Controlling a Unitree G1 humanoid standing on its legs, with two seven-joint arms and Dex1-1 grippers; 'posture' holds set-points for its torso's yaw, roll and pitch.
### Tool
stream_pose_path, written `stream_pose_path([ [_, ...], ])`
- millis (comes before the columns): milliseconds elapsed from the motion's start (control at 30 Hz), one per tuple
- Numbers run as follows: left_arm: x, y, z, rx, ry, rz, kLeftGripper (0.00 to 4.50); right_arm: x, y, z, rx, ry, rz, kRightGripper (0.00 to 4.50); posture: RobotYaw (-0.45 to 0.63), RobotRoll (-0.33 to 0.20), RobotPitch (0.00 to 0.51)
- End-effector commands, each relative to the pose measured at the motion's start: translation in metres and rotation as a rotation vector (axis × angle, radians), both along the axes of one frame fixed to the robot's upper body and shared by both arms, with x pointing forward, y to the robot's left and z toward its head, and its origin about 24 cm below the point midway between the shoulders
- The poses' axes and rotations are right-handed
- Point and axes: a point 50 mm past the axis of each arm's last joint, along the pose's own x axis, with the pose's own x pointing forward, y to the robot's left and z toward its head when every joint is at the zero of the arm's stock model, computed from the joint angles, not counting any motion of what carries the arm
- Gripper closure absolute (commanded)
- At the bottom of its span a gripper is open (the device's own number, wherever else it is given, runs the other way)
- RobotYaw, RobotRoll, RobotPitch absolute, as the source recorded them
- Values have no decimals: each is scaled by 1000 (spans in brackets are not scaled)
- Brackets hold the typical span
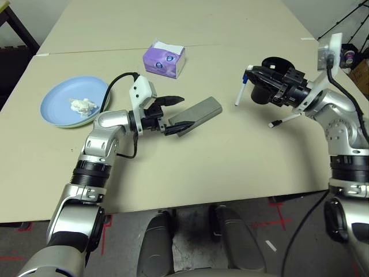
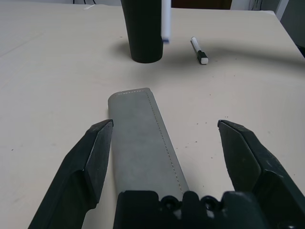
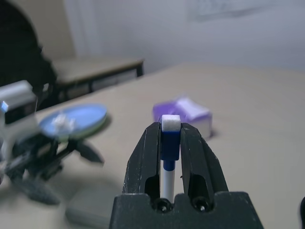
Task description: Organize and tidy the items on the table.
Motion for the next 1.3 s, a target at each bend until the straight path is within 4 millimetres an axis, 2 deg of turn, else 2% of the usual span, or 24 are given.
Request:
stream_pose_path([
  [33, 2, 0, 1, 15, -2, -3, 0, -4, -7, 5, 66, -58, -71, 4078, -97, 0, 192],
  [400, 2, -1, 2, 13, -5, -1, 0, -7, -21, 16, 95, -242, -331, 4078, -102, 0, 189],
  [767, 3, -1, 2, 12, -9, -1, 0, -2, -34, 11, 95, -281, -609, 4078, -105, 0, 184],
  [1000, 2, -1, 2, 12, -10, 0, 0, 2, -32, 5, 70, -261, -637, 4078, -101, 0, 181],
  [1133, 2, 0, 2, 12, -10, 2, 0, 6, -31, -3, 50, -179, -635, 4078, -96, 0, 178],
  [1267, 2, 0, 2, 11, -10, 6, 0, 8, -31, -2, 75, -142, -639, 2682, -94, 0, 176],
  [1300, 2, 0, 2, 10, -11, 7, 0, 8, -32, -1, 73, -140, -644, 2202, -94, 0, 176],
])
